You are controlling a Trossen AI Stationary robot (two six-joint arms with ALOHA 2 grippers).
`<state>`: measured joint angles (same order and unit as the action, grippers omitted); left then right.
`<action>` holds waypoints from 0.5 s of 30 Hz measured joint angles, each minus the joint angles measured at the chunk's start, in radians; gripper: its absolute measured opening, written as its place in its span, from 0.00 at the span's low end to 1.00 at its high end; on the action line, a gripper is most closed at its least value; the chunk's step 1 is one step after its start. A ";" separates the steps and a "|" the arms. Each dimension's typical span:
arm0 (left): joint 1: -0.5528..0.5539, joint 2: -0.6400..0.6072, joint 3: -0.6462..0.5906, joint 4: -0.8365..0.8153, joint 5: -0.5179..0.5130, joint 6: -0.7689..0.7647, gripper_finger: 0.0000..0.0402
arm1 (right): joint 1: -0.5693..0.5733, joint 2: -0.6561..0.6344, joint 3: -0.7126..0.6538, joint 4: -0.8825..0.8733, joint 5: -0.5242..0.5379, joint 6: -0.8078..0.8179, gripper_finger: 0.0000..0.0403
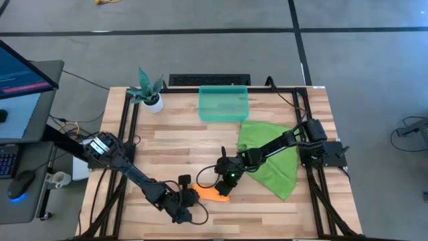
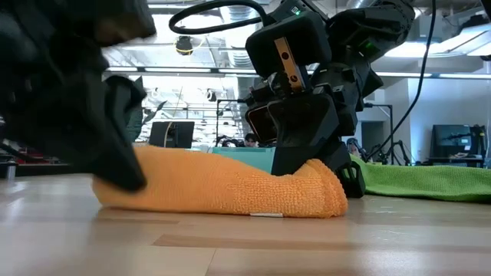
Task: Roll microfiber towels into tight, uniform cylinder then place into a basket
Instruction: Roll the orange towel
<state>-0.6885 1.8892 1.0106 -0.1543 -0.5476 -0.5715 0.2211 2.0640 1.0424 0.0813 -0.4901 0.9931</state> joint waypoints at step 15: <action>0.009 -0.055 -0.031 -0.013 -0.084 -0.017 0.00 | 0.001 0.000 0.000 -0.002 -0.003 -0.007 0.11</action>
<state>-0.6798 1.8339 0.9797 -0.1672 -0.6316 -0.5884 0.2218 2.0636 1.0424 0.0798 -0.4927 0.9859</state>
